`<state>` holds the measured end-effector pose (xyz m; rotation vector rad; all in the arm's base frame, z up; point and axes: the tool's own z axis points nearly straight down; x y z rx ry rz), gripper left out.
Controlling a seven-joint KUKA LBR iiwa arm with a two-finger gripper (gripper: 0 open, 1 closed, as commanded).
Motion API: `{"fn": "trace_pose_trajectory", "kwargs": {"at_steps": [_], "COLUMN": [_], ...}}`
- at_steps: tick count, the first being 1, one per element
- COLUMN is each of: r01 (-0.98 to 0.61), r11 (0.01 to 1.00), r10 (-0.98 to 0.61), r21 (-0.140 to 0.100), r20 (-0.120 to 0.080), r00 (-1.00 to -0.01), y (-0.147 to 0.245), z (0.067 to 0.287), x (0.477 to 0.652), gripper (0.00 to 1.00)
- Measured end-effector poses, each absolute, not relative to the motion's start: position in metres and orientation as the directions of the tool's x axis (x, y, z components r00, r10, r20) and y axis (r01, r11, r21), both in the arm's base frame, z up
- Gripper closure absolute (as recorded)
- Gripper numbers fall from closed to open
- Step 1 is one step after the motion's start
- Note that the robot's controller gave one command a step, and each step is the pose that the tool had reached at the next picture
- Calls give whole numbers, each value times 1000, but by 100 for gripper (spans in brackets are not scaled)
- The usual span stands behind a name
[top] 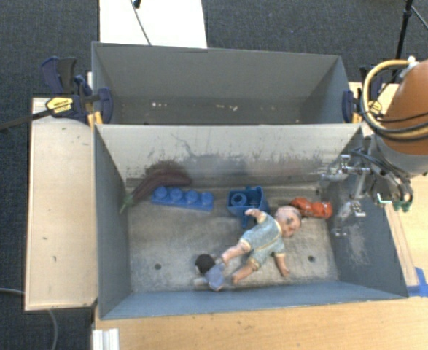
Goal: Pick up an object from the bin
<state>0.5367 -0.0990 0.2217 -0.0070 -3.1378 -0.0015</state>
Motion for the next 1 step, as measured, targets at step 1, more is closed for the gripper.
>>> {"fn": "trace_pose_trajectory", "kwargs": {"at_steps": [1], "r01": [2], "r11": [1000], "r10": [2], "r21": [-1], "r20": [-4], "r00": [-1000], "y": [-99], "z": [225], "x": [538], "gripper": [0]}}
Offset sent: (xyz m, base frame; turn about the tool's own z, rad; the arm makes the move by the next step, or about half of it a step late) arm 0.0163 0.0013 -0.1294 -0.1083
